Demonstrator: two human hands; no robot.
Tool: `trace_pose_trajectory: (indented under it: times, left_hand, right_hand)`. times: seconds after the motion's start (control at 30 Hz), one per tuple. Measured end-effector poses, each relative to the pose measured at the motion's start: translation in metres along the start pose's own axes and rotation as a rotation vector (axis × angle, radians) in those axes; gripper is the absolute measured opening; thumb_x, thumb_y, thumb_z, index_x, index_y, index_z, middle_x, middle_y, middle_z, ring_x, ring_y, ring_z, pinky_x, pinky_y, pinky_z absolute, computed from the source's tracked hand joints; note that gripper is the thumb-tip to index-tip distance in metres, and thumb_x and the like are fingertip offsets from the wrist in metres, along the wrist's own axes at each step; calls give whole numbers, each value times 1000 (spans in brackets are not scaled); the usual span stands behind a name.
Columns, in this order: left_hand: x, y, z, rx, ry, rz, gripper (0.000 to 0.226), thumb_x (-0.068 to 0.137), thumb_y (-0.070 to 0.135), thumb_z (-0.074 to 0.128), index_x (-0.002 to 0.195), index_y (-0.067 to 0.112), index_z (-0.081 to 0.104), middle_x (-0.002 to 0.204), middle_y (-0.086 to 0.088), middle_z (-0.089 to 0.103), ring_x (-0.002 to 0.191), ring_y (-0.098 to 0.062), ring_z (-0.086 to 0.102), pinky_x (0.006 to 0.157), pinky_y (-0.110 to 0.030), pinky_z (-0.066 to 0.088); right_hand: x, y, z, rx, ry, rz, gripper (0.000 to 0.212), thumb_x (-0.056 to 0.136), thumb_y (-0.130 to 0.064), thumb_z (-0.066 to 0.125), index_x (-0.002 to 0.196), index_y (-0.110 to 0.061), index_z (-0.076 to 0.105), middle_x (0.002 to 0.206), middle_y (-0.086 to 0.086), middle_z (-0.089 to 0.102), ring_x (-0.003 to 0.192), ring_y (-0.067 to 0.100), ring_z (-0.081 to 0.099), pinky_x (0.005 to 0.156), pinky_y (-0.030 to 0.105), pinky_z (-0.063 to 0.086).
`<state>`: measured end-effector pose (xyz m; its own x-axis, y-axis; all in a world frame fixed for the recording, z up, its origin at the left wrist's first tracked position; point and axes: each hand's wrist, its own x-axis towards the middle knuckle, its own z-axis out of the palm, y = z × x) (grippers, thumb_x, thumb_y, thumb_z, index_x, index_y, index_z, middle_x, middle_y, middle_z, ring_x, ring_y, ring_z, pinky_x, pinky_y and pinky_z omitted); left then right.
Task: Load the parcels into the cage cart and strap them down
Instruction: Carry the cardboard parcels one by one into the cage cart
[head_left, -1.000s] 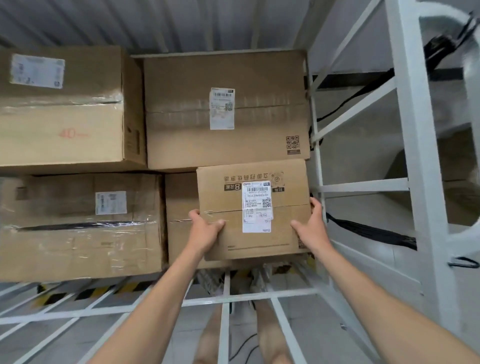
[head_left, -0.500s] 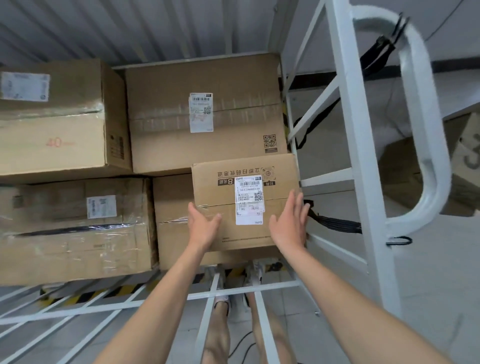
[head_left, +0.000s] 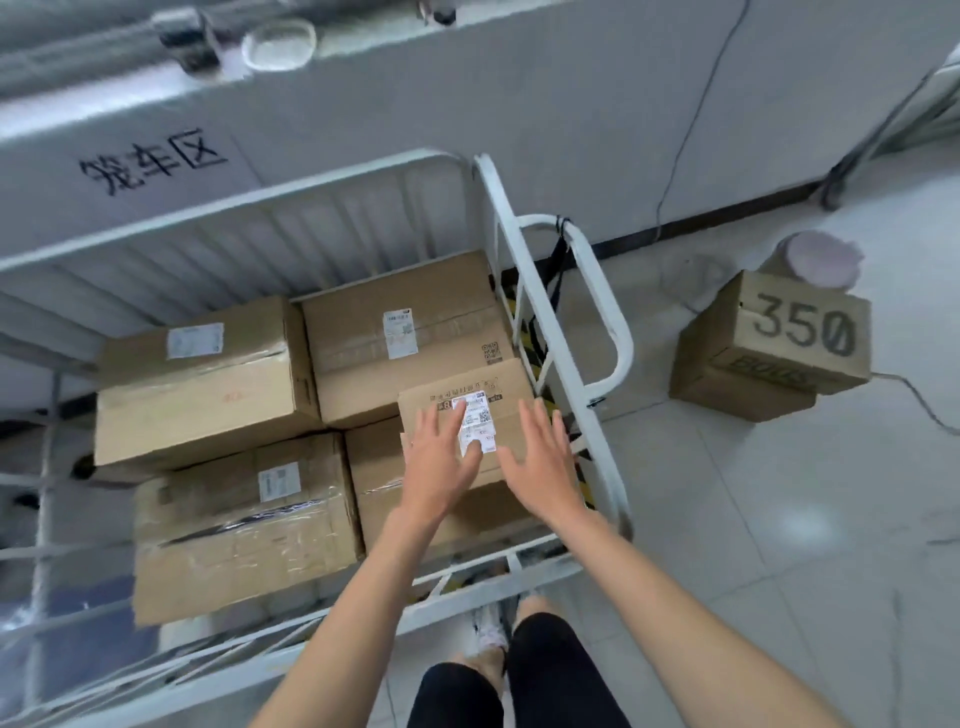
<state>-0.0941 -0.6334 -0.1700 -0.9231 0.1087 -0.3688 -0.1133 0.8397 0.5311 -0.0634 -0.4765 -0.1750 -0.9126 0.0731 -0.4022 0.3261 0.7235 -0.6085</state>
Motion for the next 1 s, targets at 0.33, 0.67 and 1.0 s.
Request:
trace_pose_trajectory:
  times: [0.33,0.67,1.0]
  left_hand:
    - [-36,174,58,207,-122,342,63,100,52,41,157,41,19,168,-6,10,155,-28,-2,123,-53,3]
    - [-27,396,212,202,-348,435,65,99,45,50,157,40,21,167,-7,14,155,-29,2,122,-57,7]
    - [45,523,288,34,-312,328,64,100,44,48,158,34,22,167,-9,16,155,-28,2,121,-57,4]
  right_hand:
    - [-94,129,-136,146,360,279,78,101,-45,48,162,-27,2,170,1,-3,155,27,-5,125,45,6]
    - [-140,334,-293,381,613,551,78,100,-37,54,161,-20,9,169,9,1,155,32,2,123,46,10]
    - [-76,440,-406,418,537,534,77,100,-36,50,161,-24,6,170,3,-4,155,26,-1,123,44,9]
